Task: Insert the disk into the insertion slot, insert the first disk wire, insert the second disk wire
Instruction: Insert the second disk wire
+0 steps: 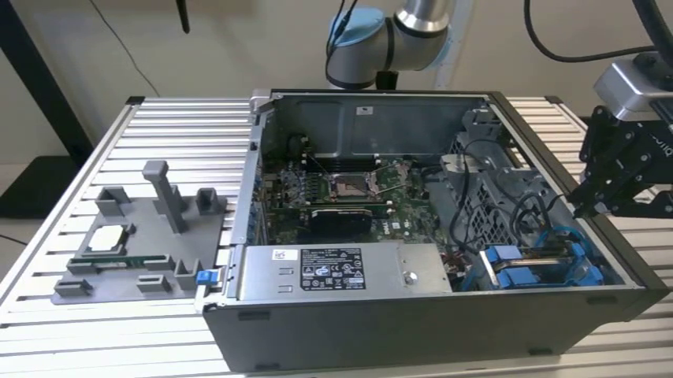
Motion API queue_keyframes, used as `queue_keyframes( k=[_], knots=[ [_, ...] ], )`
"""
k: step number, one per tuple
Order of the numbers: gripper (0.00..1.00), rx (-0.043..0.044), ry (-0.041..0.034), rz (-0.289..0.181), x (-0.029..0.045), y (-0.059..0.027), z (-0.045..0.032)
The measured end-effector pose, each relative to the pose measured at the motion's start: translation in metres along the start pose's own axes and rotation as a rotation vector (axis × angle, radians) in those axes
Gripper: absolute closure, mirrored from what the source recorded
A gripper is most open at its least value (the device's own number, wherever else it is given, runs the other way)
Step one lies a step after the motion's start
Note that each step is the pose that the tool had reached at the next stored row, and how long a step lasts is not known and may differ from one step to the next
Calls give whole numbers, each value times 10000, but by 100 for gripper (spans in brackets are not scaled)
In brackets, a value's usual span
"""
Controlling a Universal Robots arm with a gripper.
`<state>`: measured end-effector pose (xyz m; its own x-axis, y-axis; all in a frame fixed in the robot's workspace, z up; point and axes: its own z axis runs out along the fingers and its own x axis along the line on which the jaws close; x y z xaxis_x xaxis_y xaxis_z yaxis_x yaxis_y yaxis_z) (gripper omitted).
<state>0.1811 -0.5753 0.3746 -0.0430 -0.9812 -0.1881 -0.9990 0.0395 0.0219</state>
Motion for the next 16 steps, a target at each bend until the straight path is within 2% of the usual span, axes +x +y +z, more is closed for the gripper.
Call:
queue_keyframes(
  k=[12, 16],
  knots=[
    [0, -10, -233, -2, 10, -1, 50],
    [0, -10, -266, -2, 12, -1, 58]
  ],
)
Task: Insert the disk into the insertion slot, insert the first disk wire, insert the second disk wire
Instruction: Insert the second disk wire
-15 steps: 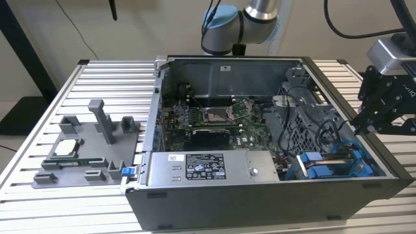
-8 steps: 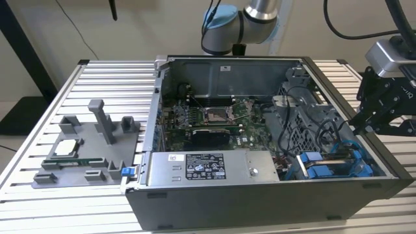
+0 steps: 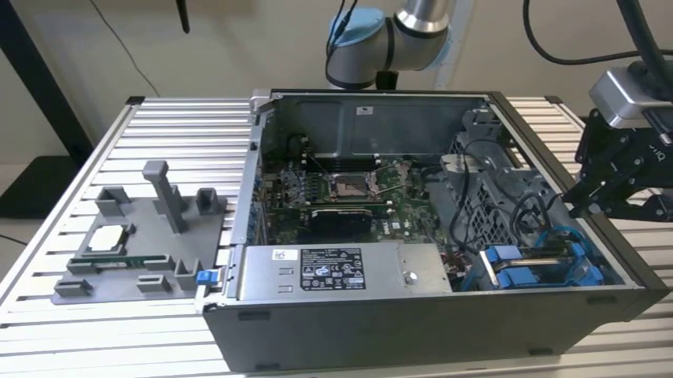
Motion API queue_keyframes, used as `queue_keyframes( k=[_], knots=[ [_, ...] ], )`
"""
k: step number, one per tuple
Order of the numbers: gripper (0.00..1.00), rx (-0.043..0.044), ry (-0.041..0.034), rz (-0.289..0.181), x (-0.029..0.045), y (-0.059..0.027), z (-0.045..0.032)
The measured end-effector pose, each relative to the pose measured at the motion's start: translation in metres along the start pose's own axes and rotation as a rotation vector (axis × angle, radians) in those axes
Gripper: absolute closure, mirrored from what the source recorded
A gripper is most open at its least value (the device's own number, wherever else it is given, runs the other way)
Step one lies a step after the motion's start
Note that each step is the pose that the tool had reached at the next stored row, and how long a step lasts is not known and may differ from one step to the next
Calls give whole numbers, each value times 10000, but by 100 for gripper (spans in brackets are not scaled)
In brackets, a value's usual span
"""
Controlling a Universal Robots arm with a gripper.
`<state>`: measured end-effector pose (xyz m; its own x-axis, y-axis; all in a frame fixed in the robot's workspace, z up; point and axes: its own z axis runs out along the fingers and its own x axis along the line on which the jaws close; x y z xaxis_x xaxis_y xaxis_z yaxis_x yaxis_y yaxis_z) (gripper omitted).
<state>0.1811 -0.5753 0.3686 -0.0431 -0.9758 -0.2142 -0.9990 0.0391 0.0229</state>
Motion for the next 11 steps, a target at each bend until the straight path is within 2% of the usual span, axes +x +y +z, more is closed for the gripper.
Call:
queue_keyframes(
  k=[1, 3, 5, 6, 11],
  knots=[
    [0, -1, -24, 0, 2, -1, 7],
    [0, -7, -147, -2, 5, -2, 23],
    [0, -13, -304, -5, 11, -5, 38],
    [0, -19, -409, -8, 17, -11, 37],
    [0, -52, -539, -1, 47, -26, 8]
  ],
)
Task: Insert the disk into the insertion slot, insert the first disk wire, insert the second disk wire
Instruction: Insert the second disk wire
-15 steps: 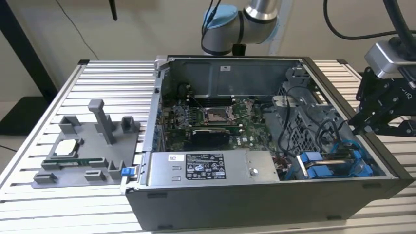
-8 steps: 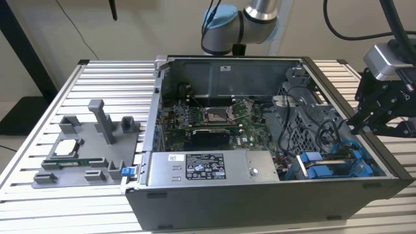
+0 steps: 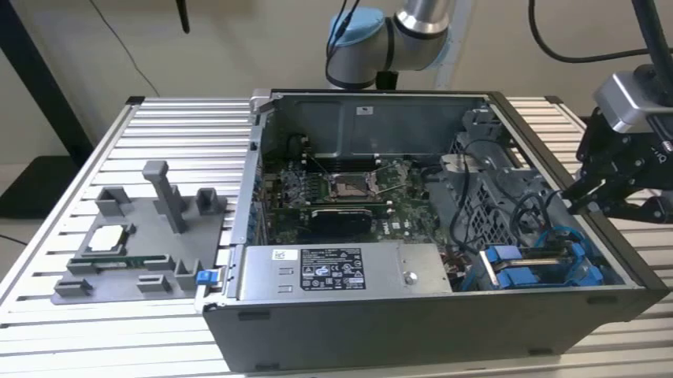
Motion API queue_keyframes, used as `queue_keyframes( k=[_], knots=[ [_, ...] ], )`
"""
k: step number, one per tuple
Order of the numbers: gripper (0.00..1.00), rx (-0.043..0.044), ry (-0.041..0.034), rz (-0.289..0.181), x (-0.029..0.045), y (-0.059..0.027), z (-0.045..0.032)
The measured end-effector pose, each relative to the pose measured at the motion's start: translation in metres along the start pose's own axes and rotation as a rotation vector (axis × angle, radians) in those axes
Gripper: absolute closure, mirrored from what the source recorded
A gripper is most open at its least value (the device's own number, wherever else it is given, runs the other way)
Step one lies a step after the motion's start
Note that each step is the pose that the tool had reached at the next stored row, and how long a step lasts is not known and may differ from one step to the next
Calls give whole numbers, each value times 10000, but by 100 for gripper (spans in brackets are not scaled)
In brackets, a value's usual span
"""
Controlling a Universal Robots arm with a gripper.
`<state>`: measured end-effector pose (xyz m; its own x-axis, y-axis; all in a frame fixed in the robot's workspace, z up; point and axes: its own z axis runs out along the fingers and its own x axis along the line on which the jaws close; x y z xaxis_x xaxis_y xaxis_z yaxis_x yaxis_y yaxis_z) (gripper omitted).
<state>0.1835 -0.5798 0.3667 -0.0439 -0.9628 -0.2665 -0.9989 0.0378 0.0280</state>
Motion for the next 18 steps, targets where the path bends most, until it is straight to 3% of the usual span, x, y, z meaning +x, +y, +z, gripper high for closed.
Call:
queue_keyframes(
  k=[3, 6, 11, 16, 17, 18],
  knots=[
    [0, -6, -103, -7, 21, -9, -7],
    [0, 8, -138, -19, 40, -10, -9],
    [0, 207, -156, -76, 71, -12, 39],
    [0, 290, -294, -101, 82, -8, 77],
    [100, 299, -310, -104, 82, -7, 78],
    [100, 304, -319, -106, 82, -7, 79]
  ],
)
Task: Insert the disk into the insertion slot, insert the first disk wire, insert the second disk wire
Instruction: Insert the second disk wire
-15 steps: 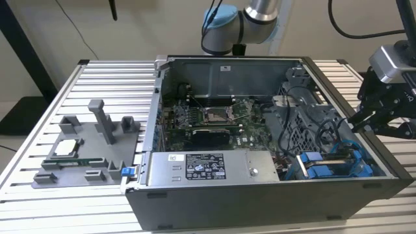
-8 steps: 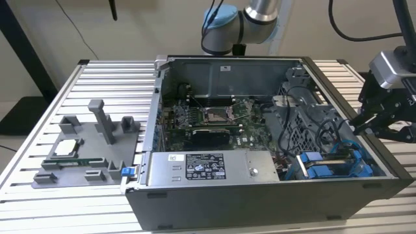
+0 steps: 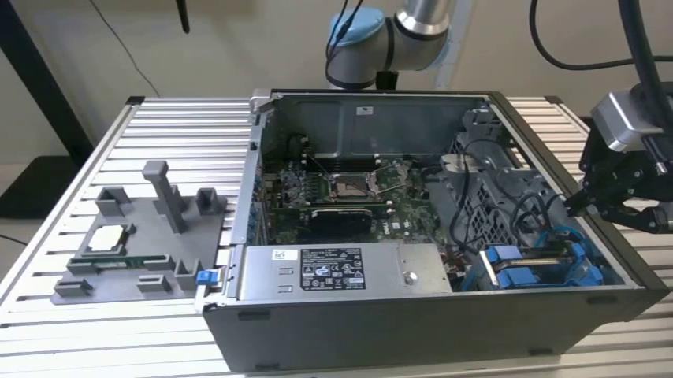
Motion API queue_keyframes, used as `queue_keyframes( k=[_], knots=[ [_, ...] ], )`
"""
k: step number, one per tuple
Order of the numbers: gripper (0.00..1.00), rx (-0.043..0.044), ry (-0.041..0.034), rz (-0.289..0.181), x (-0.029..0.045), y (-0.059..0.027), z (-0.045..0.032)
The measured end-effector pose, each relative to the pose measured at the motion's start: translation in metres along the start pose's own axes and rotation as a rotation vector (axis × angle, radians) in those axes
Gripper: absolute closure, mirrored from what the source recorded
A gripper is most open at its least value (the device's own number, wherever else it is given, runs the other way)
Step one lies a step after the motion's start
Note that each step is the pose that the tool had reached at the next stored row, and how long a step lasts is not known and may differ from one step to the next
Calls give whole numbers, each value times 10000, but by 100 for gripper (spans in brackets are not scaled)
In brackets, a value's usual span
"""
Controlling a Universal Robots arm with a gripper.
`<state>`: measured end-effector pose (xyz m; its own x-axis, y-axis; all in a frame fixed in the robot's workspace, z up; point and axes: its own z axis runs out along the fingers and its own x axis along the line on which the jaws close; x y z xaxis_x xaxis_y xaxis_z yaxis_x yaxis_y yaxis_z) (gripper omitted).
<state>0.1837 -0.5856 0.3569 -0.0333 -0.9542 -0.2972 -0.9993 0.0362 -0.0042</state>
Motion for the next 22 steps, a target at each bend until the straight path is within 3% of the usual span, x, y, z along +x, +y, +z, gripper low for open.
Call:
queue_keyframes(
  k=[9, 22],
  knots=[
    [100, 18, -68, -5, 2, 3, 4],
    [100, 17, -98, -4, -1, 7, -12]
  ],
)
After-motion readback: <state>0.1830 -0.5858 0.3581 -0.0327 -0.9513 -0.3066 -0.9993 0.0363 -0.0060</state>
